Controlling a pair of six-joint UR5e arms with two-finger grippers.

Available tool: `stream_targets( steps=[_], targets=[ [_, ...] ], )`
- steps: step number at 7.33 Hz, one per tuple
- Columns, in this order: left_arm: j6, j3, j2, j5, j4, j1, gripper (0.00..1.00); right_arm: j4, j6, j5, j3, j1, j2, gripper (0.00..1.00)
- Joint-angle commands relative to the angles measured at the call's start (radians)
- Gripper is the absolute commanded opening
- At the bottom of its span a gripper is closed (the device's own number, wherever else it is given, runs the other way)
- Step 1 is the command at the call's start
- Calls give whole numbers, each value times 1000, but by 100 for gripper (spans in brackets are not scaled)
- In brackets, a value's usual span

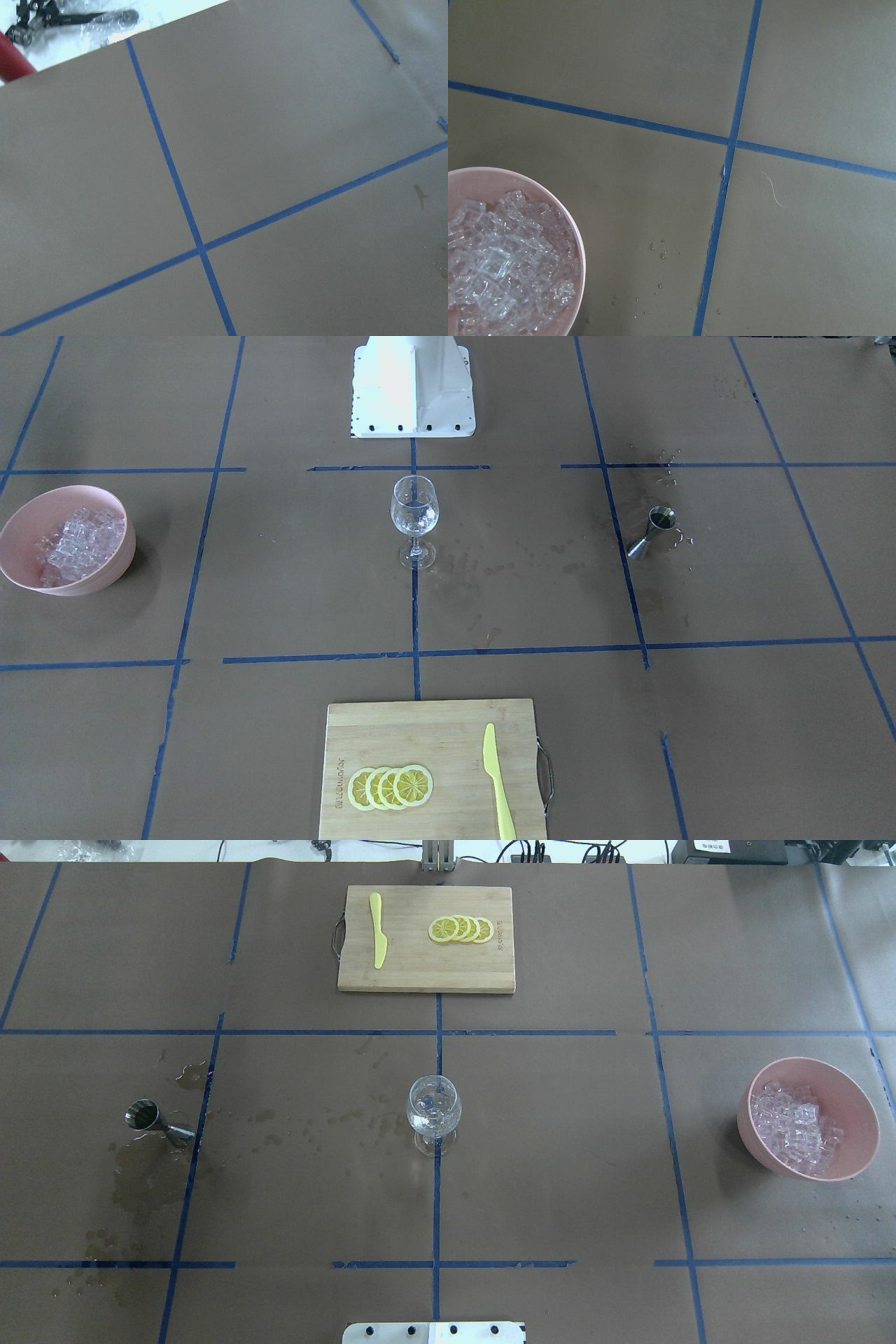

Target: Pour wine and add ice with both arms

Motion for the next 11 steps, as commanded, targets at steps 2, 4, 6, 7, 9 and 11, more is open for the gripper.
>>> stream_targets(
  steps=[2,4,6,7,9,11],
  targets=[
    [-74,51,-27,-21,-262,12,100,27,7,0,4,0,13,100],
    [-301,40,-62,-1,-335,161,100,27,7,1,4,0,13,100],
    [-672,22,-56,287,-593,374,100,27,7,1,4,0,11,100],
    [-694,-4,-42,383,-608,437,100,27,7,1,5,0,11,100],
    [-738,-143,69,622,-631,583,100,27,7,0,5,0,10,100],
    [-831,-167,111,989,-640,814,100,27,7,0,5,0,10,100]
  ],
)
